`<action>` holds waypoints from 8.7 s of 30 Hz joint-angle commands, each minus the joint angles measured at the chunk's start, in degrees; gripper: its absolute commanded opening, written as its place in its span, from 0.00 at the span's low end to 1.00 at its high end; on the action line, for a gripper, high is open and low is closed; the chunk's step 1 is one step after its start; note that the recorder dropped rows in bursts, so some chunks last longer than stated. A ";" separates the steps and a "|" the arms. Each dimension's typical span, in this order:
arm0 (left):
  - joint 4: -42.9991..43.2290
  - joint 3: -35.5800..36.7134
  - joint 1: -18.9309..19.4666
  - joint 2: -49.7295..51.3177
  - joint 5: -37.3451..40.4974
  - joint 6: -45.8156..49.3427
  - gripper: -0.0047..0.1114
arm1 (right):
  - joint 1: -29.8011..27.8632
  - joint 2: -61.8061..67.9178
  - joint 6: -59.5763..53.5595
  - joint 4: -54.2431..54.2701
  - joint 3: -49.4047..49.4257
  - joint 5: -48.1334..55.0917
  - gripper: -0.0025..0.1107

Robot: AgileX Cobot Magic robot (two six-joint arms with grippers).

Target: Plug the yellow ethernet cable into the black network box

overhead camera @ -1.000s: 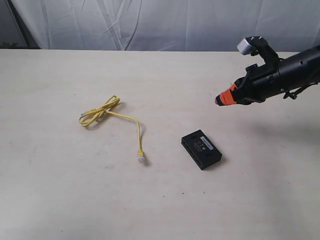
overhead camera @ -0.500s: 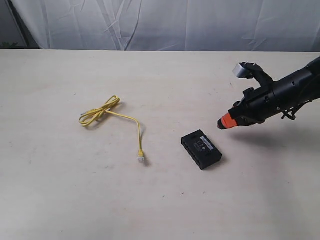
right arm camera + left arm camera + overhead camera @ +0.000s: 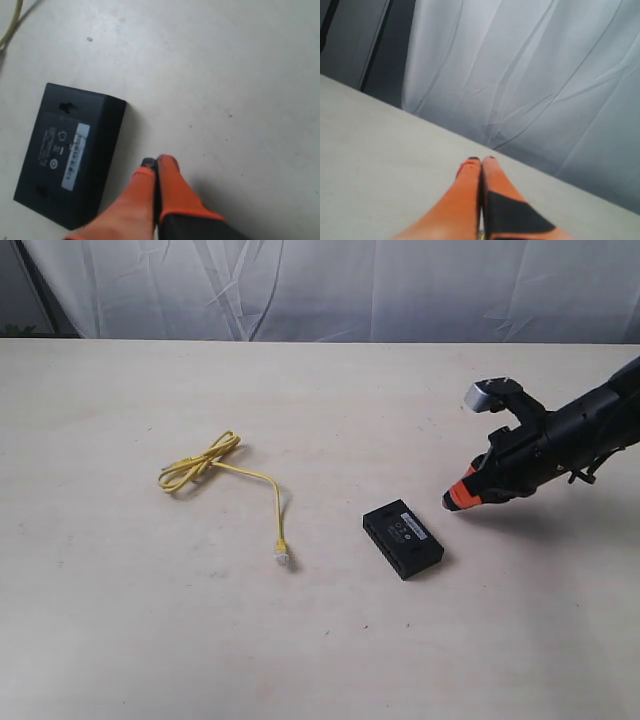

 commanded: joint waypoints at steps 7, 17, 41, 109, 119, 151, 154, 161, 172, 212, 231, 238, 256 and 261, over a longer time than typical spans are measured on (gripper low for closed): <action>0.85 -10.95 -0.01 23.07 7.28 12.88 0.04 | -0.20 1.38 -4.48 2.25 -0.44 3.81 0.01; -1.72 -21.67 -0.20 41.36 21.92 28.78 0.04 | -0.20 2.97 -5.33 2.37 -0.44 4.41 0.01; -19.12 -24.15 -2.27 52.07 29.00 51.39 0.04 | 3.82 3.51 -6.87 1.70 -0.33 1.70 0.01; 5.58 -66.44 -31.16 105.67 40.97 120.60 0.56 | 3.82 4.42 -6.87 1.28 -0.33 -1.09 0.01; 9.65 -66.44 -34.39 108.97 37.86 120.60 0.53 | 3.82 4.42 -6.87 1.28 -0.33 -1.09 0.01; 15.82 -66.44 -40.11 109.02 35.54 119.95 0.04 | 3.82 4.42 -6.87 1.28 -0.33 -1.57 0.01; 15.00 -66.44 -40.16 108.34 35.72 114.94 0.04 | 3.82 4.42 -6.87 1.28 -0.33 -1.57 0.01; 15.92 -68.31 -40.81 104.23 38.47 92.49 0.04 | 3.82 4.42 -6.87 1.50 -0.33 -1.57 0.01; 23.82 -72.36 -41.42 104.25 47.28 51.02 0.04 | 3.82 4.42 -6.87 1.50 -0.33 -1.57 0.01; 35.54 -83.21 -51.47 116.96 61.88 16.60 0.04 | 3.82 4.42 -6.62 3.03 -0.33 -1.59 0.01; 37.99 -86.08 -51.18 114.45 63.54 16.76 0.57 | 3.82 4.42 -6.62 3.03 -0.33 -1.57 0.01; 31.61 -77.64 -49.13 105.00 56.64 25.90 0.55 | 3.82 4.42 -6.62 3.03 -0.33 -1.72 0.01; -13.18 -53.85 -37.59 98.30 30.14 82.05 0.55 | 3.82 4.42 -6.62 3.32 -0.33 -1.70 0.01; -13.27 -53.85 -37.81 99.79 31.23 84.26 0.47 | 3.82 4.42 -6.62 3.72 -0.33 -1.70 0.01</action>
